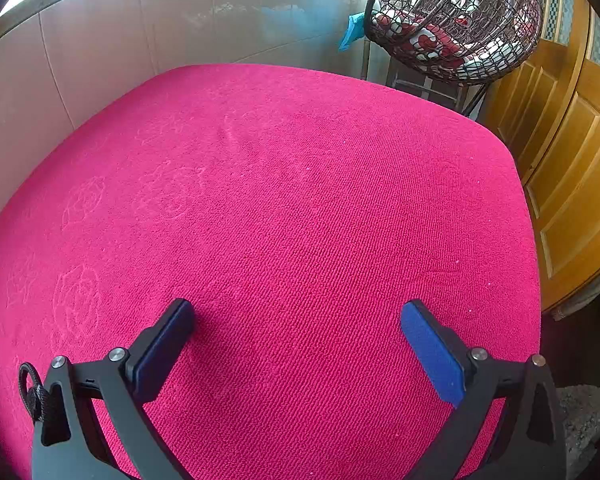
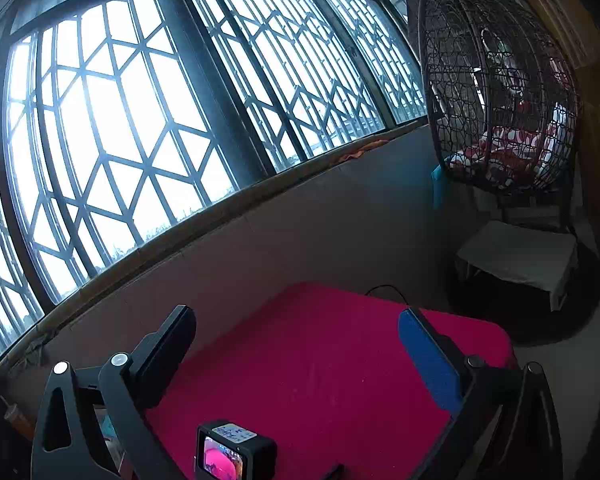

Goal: Organize objects

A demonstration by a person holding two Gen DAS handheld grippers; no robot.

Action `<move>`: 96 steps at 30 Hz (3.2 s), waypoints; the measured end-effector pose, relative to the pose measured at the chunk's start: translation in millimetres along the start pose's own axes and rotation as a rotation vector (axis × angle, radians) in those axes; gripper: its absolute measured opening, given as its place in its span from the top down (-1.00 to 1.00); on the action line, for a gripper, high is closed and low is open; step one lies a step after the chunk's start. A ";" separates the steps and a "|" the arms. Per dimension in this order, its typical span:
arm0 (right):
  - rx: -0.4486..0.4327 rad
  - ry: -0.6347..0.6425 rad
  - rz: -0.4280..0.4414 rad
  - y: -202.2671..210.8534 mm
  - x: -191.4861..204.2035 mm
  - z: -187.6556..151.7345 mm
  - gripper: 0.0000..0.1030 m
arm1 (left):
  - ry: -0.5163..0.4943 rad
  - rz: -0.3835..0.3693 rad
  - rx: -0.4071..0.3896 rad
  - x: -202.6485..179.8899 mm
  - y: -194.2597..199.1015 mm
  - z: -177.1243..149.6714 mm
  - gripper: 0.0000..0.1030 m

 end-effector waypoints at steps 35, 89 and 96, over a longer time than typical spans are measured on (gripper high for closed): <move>0.082 -0.046 -0.065 -14.6 -44.2 -1.4 -1.00 | 0.005 -0.009 0.003 3.8 1.8 1.9 -1.00; 0.186 -0.083 -0.071 -31.3 -38.5 -39.7 -1.00 | -0.005 -0.009 0.003 -4.9 3.0 1.1 -1.00; 0.104 -0.101 -0.054 -24.1 -32.4 -18.8 -1.00 | -0.003 -0.012 0.003 -3.2 2.6 0.4 -1.00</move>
Point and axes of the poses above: each gripper's, at about its wrist camera, not at the fingertips, and y roughly against the way its jaws point, x to its left, z to its top, the point moved 1 cm from there along -y, roughly the way its jaws point, and after that the axes turned 15 degrees about -x, right-handed, at the moved point
